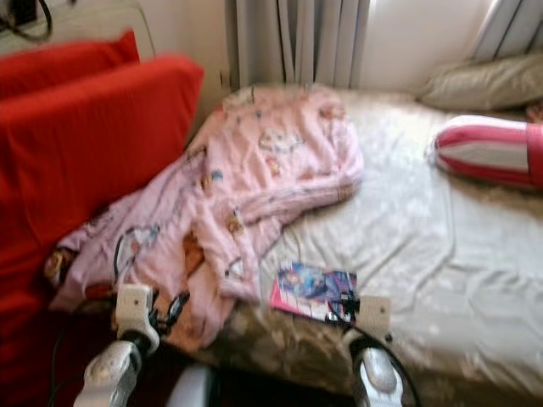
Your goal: Clean up the room
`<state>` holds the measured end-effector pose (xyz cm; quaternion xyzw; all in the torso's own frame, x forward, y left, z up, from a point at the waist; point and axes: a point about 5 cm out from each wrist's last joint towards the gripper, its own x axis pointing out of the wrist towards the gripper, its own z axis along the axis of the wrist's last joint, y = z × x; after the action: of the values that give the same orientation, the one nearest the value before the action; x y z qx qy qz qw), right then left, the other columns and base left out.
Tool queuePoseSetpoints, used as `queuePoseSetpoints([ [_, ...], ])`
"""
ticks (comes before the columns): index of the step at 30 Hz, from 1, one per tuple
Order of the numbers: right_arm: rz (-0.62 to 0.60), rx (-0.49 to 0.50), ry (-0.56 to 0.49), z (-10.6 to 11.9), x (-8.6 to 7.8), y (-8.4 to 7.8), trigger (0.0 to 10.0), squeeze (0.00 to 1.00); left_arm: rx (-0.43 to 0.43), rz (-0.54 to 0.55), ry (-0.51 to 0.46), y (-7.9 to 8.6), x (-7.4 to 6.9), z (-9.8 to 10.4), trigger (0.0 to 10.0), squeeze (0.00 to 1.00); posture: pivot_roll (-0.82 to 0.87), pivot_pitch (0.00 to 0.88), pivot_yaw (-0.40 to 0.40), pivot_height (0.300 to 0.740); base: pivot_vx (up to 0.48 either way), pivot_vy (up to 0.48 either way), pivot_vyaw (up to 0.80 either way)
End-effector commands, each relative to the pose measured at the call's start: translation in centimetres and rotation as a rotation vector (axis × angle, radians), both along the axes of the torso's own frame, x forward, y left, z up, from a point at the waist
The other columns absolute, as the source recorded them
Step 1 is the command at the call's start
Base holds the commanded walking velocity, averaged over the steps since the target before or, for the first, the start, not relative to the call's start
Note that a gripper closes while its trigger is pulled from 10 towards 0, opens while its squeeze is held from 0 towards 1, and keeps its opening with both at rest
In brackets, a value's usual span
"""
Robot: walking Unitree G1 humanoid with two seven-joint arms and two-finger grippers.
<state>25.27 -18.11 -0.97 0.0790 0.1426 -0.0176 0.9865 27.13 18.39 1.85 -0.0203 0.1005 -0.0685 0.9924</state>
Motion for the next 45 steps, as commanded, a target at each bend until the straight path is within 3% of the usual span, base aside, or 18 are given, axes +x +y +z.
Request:
queuePoseSetpoints([
  [1,-0.006,0.007,-0.018,0.2,0.07,-0.06,10.0,0.0,-0.007,0.0,-0.009,0.01,0.18,0.29,10.0,0.0,0.03,0.01,-0.005,0.611,0.0,0.0,0.0],
  [10,-0.005,0.014,-0.004,0.09,0.11,0.1,10.0,0.0,-0.008,0.002,-0.008,0.04,0.12,0.26,10.0,0.0,0.03,0.015,-0.006,0.611,0.0,0.0,0.0],
  [11,-0.005,0.023,-0.012,0.12,0.08,0.18,10.0,1.0,-0.008,0.001,-0.007,0.05,0.1,0.24,10.0,0.0,0.03,0.015,-0.006,0.611,0.0,0.0,0.0],
  [40,0.028,0.056,-0.005,-0.1,-0.01,0.8,10.0,1.0,-0.006,-0.003,-0.006,0.0,0.16,0.33,10.0,0.0,0.03,0.021,-0.003,0.611,0.0,0.0,0.0],
  [41,0.032,0.053,-0.002,-0.13,-0.01,0.82,10.0,0.95,-0.005,-0.004,-0.005,0.0,0.16,0.33,10.0,0.0,0.03,0.021,-0.003,0.611,0.0,0.0,0.0],
  [42,0.036,0.05,0.005,-0.23,-0.03,0.84,10.0,0.0,0.0,-0.007,-0.003,-0.04,0.15,0.29,10.0,0.0,0.03,0.022,-0.003,0.611,0.0,0.0,0.0],
  [45,0.038,0.053,0.006,-0.27,-0.04,0.88,10.0,0.0,0.002,-0.009,0.003,-0.05,0.1,0.2,10.0,0.0,0.03,0.022,-0.002,0.611,0.0,0.0,0.0],
])
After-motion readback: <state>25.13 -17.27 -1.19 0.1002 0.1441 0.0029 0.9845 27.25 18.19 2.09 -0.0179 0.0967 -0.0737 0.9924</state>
